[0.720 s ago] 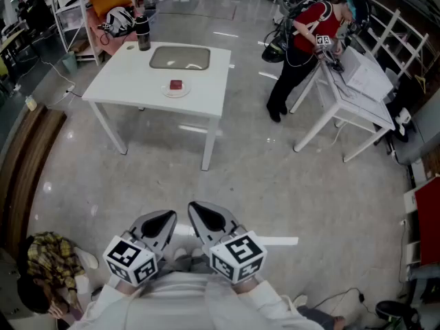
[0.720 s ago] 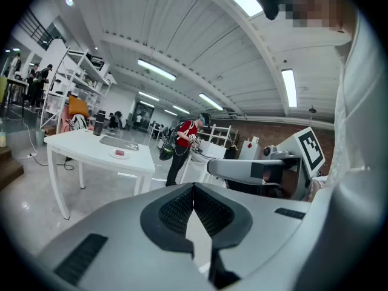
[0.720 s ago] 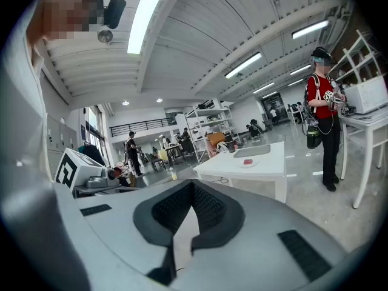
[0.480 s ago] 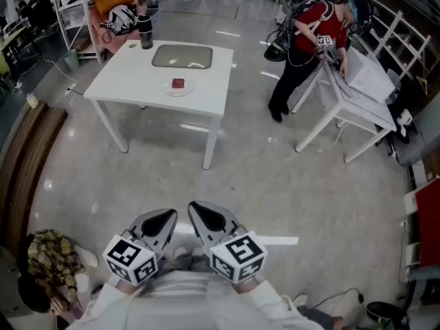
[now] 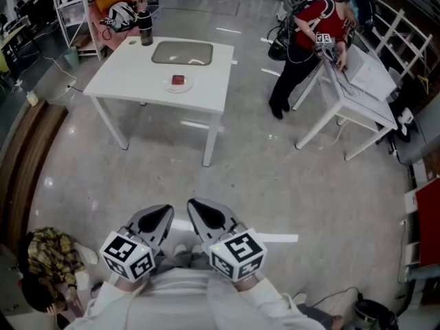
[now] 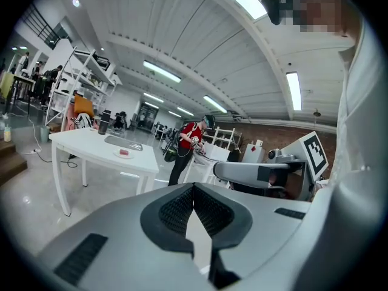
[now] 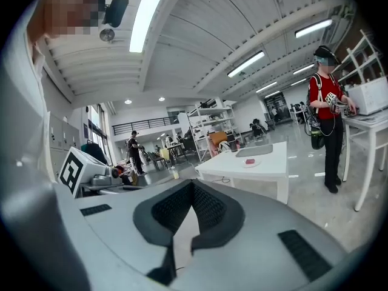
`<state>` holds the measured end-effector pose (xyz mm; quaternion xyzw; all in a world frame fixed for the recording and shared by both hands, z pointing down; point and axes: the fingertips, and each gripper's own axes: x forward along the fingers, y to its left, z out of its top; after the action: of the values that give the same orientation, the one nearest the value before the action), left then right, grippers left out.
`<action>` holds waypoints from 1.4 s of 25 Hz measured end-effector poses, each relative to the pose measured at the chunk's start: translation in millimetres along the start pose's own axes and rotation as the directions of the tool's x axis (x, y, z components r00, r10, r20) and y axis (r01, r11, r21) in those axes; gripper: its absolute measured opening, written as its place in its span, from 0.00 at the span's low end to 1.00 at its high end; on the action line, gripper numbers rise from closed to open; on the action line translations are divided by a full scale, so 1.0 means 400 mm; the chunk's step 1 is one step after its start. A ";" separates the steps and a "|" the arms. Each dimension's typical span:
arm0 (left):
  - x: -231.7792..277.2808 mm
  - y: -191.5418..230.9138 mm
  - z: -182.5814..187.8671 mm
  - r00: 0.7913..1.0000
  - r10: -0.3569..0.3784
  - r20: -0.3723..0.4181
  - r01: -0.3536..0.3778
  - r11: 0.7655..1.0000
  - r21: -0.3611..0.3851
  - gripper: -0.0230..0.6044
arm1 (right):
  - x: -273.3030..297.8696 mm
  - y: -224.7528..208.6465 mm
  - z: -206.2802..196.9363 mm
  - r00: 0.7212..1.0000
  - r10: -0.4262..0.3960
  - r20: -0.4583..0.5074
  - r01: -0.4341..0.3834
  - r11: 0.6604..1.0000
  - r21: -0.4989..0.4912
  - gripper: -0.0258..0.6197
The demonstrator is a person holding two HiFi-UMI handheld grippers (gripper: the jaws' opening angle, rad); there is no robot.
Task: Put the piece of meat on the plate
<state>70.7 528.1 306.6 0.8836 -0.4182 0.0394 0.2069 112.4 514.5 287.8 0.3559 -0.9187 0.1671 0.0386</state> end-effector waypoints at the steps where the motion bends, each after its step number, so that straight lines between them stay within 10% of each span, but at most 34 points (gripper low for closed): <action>1: 0.003 0.000 -0.004 1.000 0.001 -0.004 -0.001 1.000 -0.003 0.05 | -0.001 0.000 0.004 1.000 0.004 0.015 -0.004 1.000 0.001 0.06; 21: 0.091 0.055 -0.039 0.997 0.075 -0.014 -0.076 0.993 -0.094 0.05 | 0.004 -0.121 -0.034 0.999 0.005 -0.047 -0.003 0.999 0.047 0.06; 35: 0.253 0.330 0.132 0.999 0.041 0.006 -0.040 0.995 -0.090 0.05 | 0.305 -0.269 0.068 0.997 -0.051 -0.064 0.054 0.997 0.049 0.06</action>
<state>31.1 359.4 326.9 0.8649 -0.4381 0.0213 0.2441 94.7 353.0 315.5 0.3753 -0.9028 0.2003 0.0628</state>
